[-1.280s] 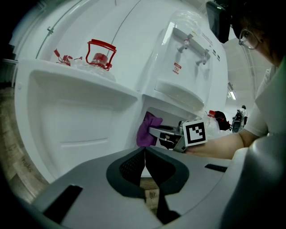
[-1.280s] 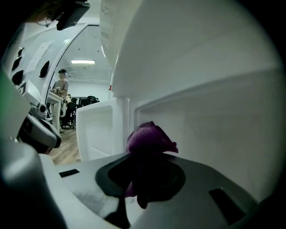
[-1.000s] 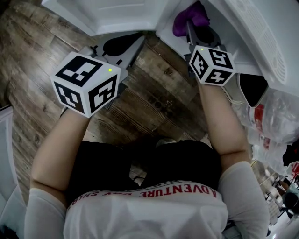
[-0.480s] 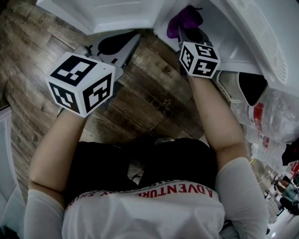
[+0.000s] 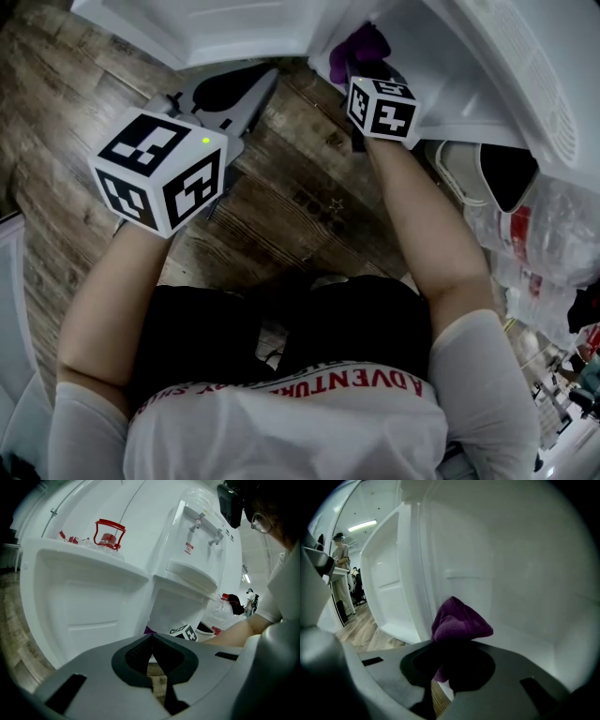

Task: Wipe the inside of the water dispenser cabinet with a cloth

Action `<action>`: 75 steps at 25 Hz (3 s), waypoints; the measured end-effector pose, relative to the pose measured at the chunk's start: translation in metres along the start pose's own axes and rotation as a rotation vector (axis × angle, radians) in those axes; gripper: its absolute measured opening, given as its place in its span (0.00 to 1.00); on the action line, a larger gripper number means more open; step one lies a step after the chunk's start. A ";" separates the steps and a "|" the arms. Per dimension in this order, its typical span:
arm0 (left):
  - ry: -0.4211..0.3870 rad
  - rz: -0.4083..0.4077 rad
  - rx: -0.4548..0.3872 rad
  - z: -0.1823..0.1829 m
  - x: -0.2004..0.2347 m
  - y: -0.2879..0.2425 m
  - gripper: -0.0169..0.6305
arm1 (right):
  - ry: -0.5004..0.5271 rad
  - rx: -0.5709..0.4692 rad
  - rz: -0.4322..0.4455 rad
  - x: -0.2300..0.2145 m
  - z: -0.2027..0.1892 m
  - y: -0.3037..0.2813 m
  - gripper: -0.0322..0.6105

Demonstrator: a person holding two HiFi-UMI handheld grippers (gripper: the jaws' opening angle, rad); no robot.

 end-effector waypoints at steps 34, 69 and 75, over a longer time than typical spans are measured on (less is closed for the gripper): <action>-0.040 -0.045 0.008 -0.006 -0.011 -0.007 0.07 | -0.075 0.107 -0.123 -0.038 -0.051 0.059 0.16; -0.075 -0.102 0.024 -0.011 -0.036 -0.023 0.07 | -0.106 0.075 -0.222 -0.056 -0.066 0.140 0.15; -0.061 -0.102 0.035 -0.012 -0.039 -0.029 0.07 | -0.055 0.026 -0.198 -0.048 -0.046 0.151 0.15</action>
Point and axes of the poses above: the fingertips, and each gripper's own axes: y backward along the fingers, x to its left, z out of its top, the point moved 9 cm from there along y, backward along the fingers, and after that the axes turned 9 degrees about z, right-handed, at the moved point
